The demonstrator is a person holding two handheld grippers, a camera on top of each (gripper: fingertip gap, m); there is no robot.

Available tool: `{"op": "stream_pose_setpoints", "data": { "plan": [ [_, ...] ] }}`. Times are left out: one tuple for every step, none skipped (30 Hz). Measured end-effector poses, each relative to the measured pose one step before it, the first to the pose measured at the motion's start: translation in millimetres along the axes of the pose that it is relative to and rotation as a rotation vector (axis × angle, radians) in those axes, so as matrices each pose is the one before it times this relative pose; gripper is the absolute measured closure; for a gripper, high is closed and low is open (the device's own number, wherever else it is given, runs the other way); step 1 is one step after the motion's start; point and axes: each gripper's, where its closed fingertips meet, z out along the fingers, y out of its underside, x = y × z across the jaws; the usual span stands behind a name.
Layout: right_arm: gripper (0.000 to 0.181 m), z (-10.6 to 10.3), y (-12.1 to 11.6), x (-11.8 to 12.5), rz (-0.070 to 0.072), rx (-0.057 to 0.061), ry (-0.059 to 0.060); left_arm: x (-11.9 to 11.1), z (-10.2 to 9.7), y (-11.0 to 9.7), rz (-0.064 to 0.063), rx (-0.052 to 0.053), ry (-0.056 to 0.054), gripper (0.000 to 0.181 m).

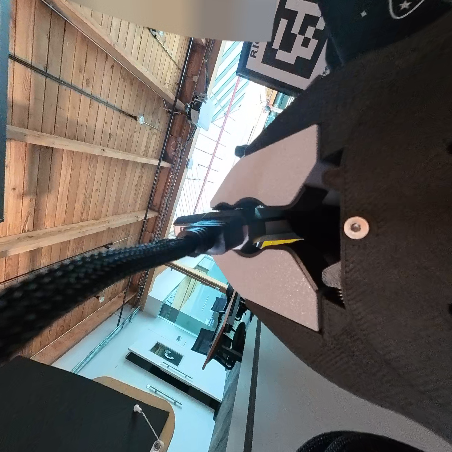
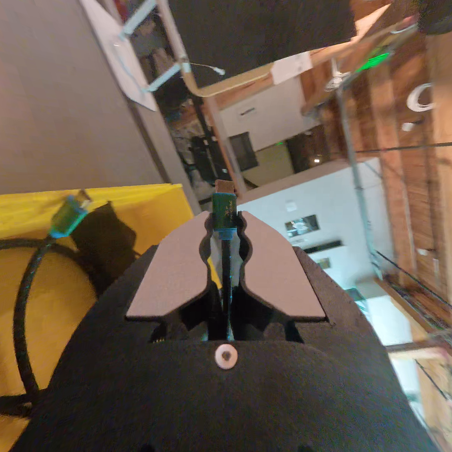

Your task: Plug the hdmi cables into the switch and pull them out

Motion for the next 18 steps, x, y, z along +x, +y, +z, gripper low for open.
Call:
{"op": "stream_pose_setpoints", "data": {
  "plan": [
    [0.162,0.34,4.86,-17.37,0.0368,0.0017,-0.0825,-0.34,-0.18,-0.23,-0.0016,0.0017,-0.0012,0.157],
    [0.162,0.47,3.99,-11.81,0.0323,0.0029,-0.0522,-0.31,-0.02,-0.19,-0.0020,0.0012,-0.0004,0.157],
    [0.161,0.23,2.49,-8.28,0.0160,0.0044,-0.0338,-0.03,0.07,0.12,-0.0019,-0.0001,0.0001,0.157],
    [0.161,0.64,0.97,-7.85,0.0062,0.0066,-0.0356,0.18,0.19,0.36,-0.0016,-0.0013,0.0012,0.157],
    [0.161,1.43,0.72,-10.88,0.0056,0.0020,-0.0619,0.35,0.30,0.50,-0.0018,-0.0022,0.0022,0.157],
    [0.160,2.71,2.13,-11.00,0.0109,-0.0158,-0.0698,0.09,0.24,0.57,-0.0014,-0.0025,0.0018,0.157],
    [0.160,3.86,3.46,-8.92,0.0022,-0.0311,-0.0592,0.08,0.28,0.53,-0.0009,-0.0024,0.0007,0.157],
    [0.160,4.28,4.37,-7.15,-0.0176,-0.0393,-0.0457,0.00,0.06,0.32,-0.0007,-0.0016,0.0003,0.157],
    [0.160,4.37,2.08,-6.90,-0.0197,-0.0283,-0.0433,0.06,-0.01,0.03,-0.0004,-0.0002,0.0003,0.157],
    [0.159,4.78,-0.95,-6.90,-0.0090,-0.0082,-0.0420,-0.07,0.04,-0.07,0.0003,0.0005,-0.0004,0.157],
    [0.159,5.36,-0.94,-6.55,-0.0058,-0.0045,-0.0367,-0.17,-0.09,-0.12,0.0008,0.0002,-0.0010,0.157],
    [0.158,6.58,2.51,-6.70,-0.0127,-0.0231,-0.0387,0.03,0.02,0.11,0.0000,-0.0003,-0.0002,0.157],
    [0.159,6.93,5.43,-6.89,-0.0139,-0.0367,-0.0358,0.10,0.03,0.08,-0.0006,-0.0005,0.0009,0.157],
    [0.158,7.34,6.17,-6.48,-0.0092,-0.0372,-0.0344,0.23,0.04,0.23,-0.0002,-0.0007,0.0007,0.157],
    [0.158,8.19,4.35,-6.04,0.0005,-0.0225,-0.0349,0.10,0.06,0.07,0.0003,-0.0005,0.0002,0.157],
    [0.158,7.53,4.03,-6.05,0.0010,-0.0200,-0.0427,0.12,-0.08,0.01,0.0001,-0.0002,0.0004,0.157],
    [0.158,5.67,2.18,-3.03,0.0117,-0.0075,-0.0336,0.03,0.07,0.02,-0.0003,0.0000,0.0006,0.157],
    [0.158,3.58,1.53,-2.57,0.0202,0.0002,-0.0376,-0.01,0.06,0.03,-0.0003,-0.0001,0.0003,0.157]
  ]
}}
